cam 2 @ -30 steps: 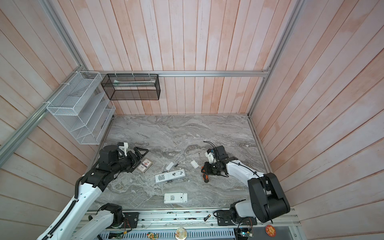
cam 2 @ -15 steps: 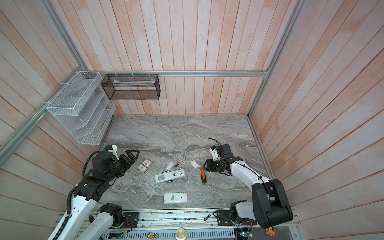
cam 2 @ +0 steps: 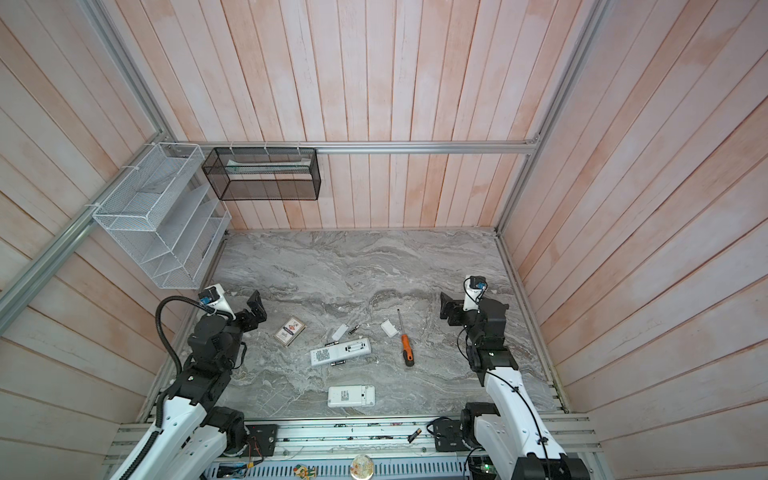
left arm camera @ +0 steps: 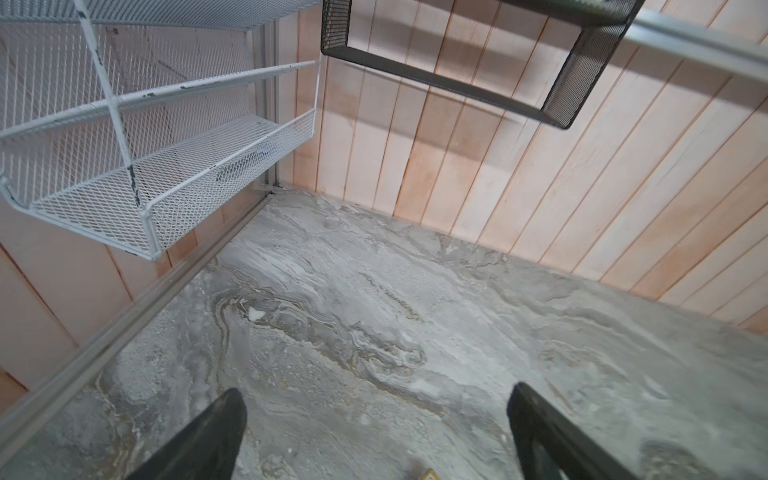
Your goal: Unload the batteries from the remote control
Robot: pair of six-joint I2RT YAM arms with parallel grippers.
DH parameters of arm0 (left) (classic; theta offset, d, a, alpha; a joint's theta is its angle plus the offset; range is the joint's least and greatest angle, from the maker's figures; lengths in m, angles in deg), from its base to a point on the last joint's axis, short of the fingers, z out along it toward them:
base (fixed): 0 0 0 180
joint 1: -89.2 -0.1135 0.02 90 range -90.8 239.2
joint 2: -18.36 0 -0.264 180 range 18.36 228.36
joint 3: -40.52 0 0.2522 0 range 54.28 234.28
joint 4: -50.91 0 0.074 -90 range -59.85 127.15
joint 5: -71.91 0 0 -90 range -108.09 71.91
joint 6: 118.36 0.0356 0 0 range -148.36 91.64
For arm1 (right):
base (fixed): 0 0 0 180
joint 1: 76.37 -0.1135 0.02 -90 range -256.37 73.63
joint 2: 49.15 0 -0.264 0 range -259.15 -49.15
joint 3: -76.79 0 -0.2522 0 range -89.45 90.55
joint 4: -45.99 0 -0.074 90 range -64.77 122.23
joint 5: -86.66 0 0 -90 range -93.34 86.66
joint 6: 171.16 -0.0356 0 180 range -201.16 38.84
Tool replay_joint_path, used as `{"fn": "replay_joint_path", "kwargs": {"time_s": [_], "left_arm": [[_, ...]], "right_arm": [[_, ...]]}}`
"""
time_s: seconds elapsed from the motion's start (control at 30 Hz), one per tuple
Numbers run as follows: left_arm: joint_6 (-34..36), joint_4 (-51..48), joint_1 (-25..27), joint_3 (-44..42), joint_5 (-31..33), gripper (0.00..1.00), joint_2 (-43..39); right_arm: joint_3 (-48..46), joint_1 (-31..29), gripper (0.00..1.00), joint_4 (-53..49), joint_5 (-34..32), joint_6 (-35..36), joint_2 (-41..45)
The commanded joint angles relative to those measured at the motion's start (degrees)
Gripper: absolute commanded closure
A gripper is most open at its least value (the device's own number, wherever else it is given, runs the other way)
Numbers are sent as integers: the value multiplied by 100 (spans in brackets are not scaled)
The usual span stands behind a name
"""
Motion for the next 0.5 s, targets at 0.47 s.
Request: {"fn": "replay_joint_path", "kwargs": {"time_s": [0.47], "left_arm": [[838, 4419, -1409, -661, -1716, 0, 3468]], "right_arm": [[-70, 507, 11, 3264, 688, 717, -2764]]}}
